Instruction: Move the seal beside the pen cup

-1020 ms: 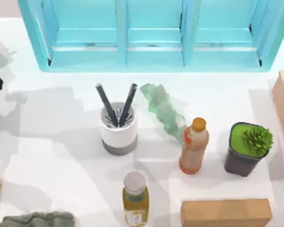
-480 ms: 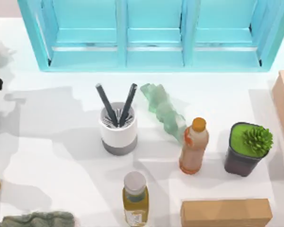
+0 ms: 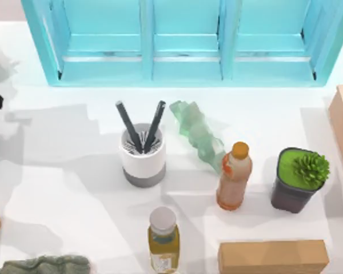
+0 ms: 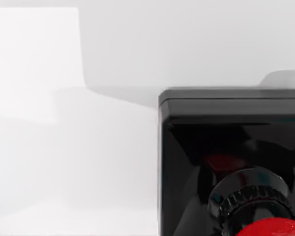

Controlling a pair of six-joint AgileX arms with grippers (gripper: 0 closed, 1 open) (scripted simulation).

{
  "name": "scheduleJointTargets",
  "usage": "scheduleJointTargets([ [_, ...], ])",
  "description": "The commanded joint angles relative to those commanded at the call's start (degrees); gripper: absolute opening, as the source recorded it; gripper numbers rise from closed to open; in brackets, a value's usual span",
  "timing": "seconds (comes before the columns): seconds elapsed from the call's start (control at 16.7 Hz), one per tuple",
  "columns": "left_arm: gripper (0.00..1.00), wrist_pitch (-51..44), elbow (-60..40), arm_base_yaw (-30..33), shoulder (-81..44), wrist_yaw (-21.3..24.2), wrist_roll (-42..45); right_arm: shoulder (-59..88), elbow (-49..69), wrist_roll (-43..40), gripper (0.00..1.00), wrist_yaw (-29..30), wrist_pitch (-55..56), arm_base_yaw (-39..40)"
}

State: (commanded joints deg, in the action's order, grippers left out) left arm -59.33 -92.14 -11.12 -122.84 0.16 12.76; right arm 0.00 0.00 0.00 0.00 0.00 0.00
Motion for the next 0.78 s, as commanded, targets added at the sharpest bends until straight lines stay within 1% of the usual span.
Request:
scheduleJointTargets([
  [0.18,0.00,-0.91,-0.89,0.77,-0.07,-0.01,-0.70,0.00,0.00,0.00,1.00,0.00,0.00,0.00],
  [0.3,0.00,-4.24,-4.12,3.04,-0.06,-0.01,-3.27,0.00,0.00,0.00,1.00,0.00,0.00,0.00],
  [0.42,0.00,-9.96,-9.58,6.63,0.24,-0.01,-6.95,0.00,0.00,0.00,1.00,0.00,0.00,0.00],
  [0.6,0.00,-21.36,-19.07,13.03,1.06,0.00,-13.13,0.00,0.00,0.00,1.00,0.00,0.00,0.00],
  [0.78,0.00,-28.66,-26.01,18.46,2.19,-0.02,-18.30,0.00,0.00,0.00,1.00,0.00,0.00,0.00],
])
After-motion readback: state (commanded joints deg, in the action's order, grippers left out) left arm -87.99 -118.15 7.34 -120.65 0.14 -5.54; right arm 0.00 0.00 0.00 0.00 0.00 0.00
